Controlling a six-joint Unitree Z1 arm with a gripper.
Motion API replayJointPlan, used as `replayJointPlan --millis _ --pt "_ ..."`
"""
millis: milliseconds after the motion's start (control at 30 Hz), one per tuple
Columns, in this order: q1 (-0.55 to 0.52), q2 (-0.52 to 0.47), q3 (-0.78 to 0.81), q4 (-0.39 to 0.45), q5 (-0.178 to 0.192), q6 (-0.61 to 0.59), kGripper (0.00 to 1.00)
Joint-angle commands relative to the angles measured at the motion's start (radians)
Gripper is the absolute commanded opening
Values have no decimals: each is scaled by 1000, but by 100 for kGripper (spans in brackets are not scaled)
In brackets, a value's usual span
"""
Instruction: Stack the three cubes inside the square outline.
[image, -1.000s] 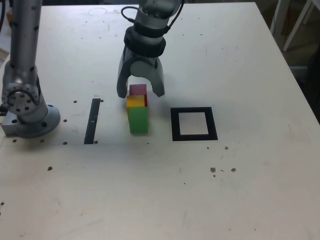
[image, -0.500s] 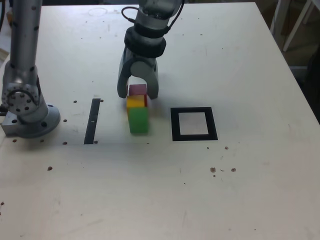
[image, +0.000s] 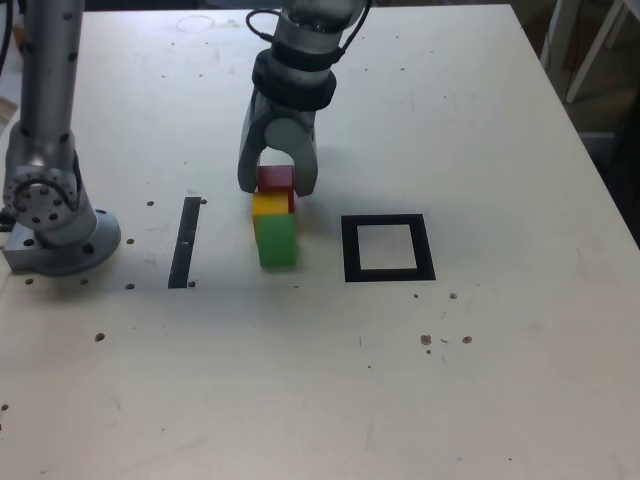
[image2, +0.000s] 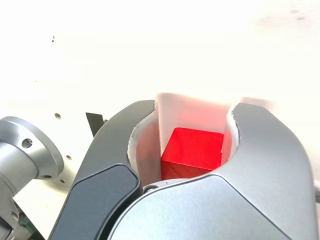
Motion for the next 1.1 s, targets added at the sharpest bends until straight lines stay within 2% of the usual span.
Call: replayJointPlan --millis 0,167,300,733,1067 --pt "-11 -2 -40 36 4 1 28" --pt "-51 -9 -163 139 16 -9 28" --pt "-85 -3 -235 185 16 -24 28" --pt "-223 81 -436 281 -13 -109 28" --pt "-255 164 -498 289 -56 -143 28"
